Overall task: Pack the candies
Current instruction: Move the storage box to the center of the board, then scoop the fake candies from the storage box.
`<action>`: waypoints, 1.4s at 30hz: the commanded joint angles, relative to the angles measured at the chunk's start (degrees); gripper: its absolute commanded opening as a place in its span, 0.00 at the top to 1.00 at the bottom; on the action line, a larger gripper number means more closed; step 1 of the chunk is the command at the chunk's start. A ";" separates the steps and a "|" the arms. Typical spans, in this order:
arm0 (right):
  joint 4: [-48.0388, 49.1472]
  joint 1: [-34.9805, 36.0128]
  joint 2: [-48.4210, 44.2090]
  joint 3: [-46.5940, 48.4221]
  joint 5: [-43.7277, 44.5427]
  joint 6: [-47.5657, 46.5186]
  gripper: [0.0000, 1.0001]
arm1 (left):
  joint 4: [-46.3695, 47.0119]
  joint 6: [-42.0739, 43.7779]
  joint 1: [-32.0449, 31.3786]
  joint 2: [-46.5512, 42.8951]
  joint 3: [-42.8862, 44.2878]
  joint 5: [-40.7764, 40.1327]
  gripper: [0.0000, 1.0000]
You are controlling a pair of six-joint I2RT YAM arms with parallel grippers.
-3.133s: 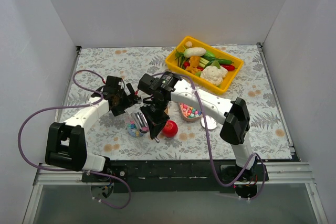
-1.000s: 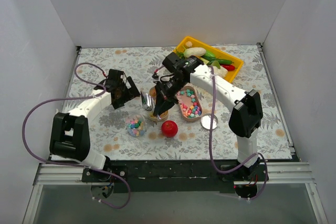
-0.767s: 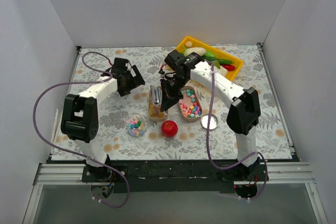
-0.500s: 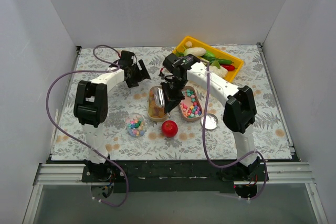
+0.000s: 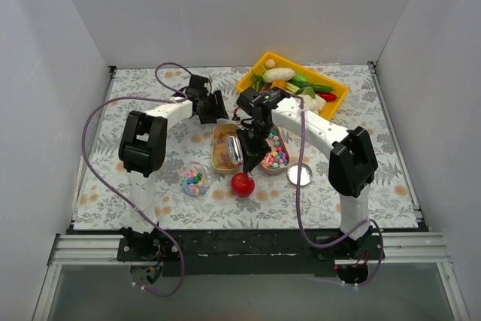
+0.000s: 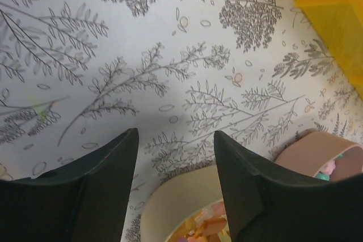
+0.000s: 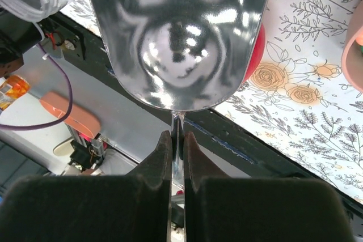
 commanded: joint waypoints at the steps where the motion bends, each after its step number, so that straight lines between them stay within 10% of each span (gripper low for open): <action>1: 1.47 0.11 -5.19 -1.47 -0.18 -0.94 0.99 | -2.91 -0.27 -1.18 -4.25 -7.37 1.18 0.47; 14: -0.29 2.48 -10.55 -9.21 -1.15 -4.72 0.99 | -3.79 -9.85 -3.73 -16.64 -19.77 0.21 0.57; 26: 1.73 4.16 -13.72 -10.00 5.44 -3.76 0.99 | -10.65 -7.22 -3.73 -24.18 -4.83 -8.32 0.30; 42: 5.78 4.16 -16.18 -2.98 3.95 1.25 0.99 | -1.06 0.87 -3.73 -36.34 -21.35 20.77 0.47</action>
